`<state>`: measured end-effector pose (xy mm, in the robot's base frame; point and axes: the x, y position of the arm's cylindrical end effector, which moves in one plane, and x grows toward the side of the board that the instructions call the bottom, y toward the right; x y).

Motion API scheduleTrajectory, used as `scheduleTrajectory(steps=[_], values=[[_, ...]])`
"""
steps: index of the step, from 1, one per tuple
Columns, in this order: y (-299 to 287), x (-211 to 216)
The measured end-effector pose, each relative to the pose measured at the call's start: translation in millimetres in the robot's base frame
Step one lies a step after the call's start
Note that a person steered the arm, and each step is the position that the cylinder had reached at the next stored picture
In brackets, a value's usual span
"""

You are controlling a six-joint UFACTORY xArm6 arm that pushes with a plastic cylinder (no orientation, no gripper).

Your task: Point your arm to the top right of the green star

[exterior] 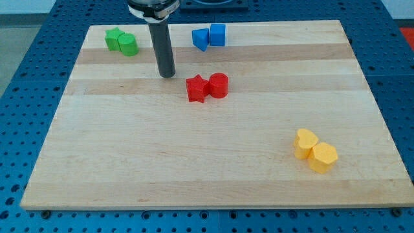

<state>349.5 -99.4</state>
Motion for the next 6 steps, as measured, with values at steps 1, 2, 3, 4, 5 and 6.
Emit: scheduleTrajectory(steps=[1, 2, 3, 4, 5, 6], values=[[0.0, -20.2], [0.0, -50.9], [0.1, -85.3], [-1.5, -117.9], [-13.9, -147.9], [-40.1, -157.0]])
